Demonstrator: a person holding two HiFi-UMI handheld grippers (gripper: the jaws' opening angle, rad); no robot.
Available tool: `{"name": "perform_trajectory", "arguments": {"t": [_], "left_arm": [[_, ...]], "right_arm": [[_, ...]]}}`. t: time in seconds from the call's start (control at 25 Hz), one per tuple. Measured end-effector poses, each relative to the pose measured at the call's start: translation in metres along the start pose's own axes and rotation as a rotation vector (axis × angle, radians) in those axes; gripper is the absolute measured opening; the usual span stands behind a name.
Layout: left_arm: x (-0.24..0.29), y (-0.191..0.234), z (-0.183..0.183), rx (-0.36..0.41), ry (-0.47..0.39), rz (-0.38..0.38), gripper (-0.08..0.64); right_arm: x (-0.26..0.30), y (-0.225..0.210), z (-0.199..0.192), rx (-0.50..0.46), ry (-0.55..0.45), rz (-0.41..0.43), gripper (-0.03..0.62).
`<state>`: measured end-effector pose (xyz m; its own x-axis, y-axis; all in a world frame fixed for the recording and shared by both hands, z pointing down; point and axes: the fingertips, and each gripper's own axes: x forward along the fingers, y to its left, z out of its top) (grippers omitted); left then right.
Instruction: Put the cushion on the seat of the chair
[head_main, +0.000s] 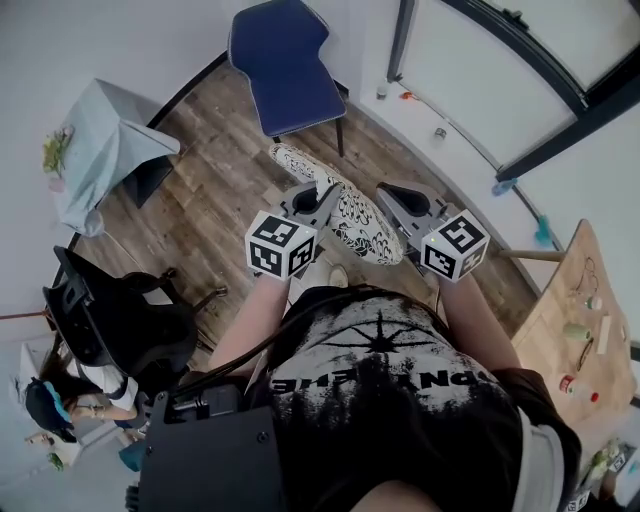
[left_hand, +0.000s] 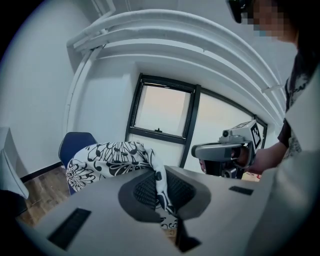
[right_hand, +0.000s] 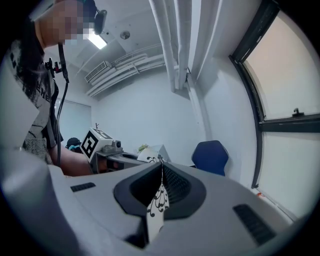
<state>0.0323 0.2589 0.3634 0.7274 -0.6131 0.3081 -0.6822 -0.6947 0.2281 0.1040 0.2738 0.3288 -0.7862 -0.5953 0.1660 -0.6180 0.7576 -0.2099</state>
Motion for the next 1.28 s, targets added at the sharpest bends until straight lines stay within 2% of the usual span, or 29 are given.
{"name": "perform_trajectory", "arguments": {"t": [0.52,1.04,1.28], "left_arm": [[0.016,0.084,0.016,0.019,0.008,-0.021,0.022],[0.022,0.131,0.007,-0.038,0.017,0.03,0.023],[0.041,0.158,0.014,-0.057,0.012,0.069,0.023]], "right_arm": [[0.085,-0.029,0.016,-0.009,-0.023,-0.018,0.018],[0.133,-0.041,0.016,-0.009,0.023,0.046,0.018],[0.16,-0.067,0.023,-0.016,0.037,0.088,0.018]]}}
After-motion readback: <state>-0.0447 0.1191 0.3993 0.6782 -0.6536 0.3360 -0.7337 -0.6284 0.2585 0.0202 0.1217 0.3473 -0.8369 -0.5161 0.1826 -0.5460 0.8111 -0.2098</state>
